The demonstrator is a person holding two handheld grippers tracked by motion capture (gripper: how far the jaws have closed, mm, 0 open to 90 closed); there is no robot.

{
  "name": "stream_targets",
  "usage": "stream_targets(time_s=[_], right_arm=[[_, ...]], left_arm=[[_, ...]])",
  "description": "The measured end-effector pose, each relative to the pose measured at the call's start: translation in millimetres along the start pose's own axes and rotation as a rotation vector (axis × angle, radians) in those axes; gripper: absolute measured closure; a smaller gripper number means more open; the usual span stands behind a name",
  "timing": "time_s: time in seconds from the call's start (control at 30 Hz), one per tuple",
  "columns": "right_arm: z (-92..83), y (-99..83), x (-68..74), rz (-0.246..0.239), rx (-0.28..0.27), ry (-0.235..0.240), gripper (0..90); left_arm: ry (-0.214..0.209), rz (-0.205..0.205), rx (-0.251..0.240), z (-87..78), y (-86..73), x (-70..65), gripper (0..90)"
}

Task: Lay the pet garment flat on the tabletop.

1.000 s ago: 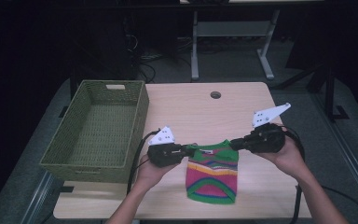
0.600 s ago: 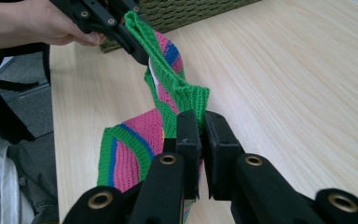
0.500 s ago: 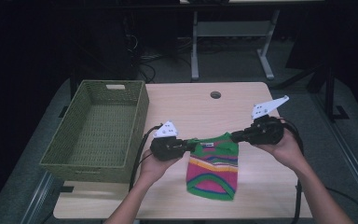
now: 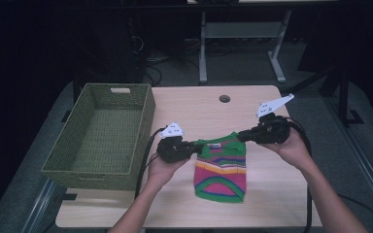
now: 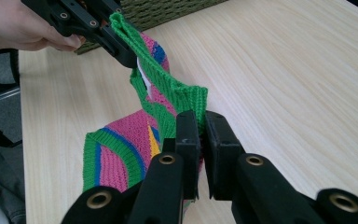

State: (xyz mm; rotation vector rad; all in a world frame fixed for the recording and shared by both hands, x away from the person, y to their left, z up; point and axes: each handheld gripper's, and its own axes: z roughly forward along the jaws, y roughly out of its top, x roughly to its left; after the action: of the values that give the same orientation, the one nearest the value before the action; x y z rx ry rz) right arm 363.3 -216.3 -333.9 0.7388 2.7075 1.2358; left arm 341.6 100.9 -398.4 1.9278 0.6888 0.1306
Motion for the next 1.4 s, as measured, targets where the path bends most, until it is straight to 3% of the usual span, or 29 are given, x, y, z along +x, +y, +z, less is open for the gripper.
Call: stream_targets(time_s=[0.53,0.9,0.97,1.0,1.03,1.07,1.17,1.3,1.4], right_arm=[[12.5,4.2,-15.7,0.033,0.000,-0.030,83.5],[18.6,-0.6,-32.3,0.087,-0.015,-0.062,85.6],[19.6,-2.1,-34.8,0.094,-0.014,-0.058,85.5],[22.3,-4.2,-35.5,0.108,-0.012,-0.055,85.2],[22.3,-4.2,-35.5,0.108,-0.012,-0.055,85.2],[26.3,-7.7,-35.1,0.113,-0.004,-0.049,84.9],[31.0,-11.7,-34.6,0.114,0.008,-0.046,84.6],[38.8,-20.9,-37.7,0.132,0.029,-0.032,82.7],[39.9,-25.4,-39.4,0.155,0.030,-0.024,81.0]], left_arm=[[0.050,-0.043,0.004,8.2,-2.5,15.8,78.0],[0.106,-0.091,0.025,18.6,-5.2,29.4,79.9],[0.130,-0.098,0.043,23.7,-3.6,35.8,75.2],[0.208,-0.132,0.060,30.6,-3.2,44.7,57.7],[0.208,-0.132,0.060,30.6,-3.2,44.7,48.8],[0.237,-0.173,0.065,33.3,-5.2,52.1,47.1],[0.248,-0.197,0.065,35.1,-8.2,56.9,42.3],[0.230,-0.161,0.092,36.2,-10.0,52.1,43.3],[0.214,-0.148,0.082,35.7,-8.9,47.2,43.4]])
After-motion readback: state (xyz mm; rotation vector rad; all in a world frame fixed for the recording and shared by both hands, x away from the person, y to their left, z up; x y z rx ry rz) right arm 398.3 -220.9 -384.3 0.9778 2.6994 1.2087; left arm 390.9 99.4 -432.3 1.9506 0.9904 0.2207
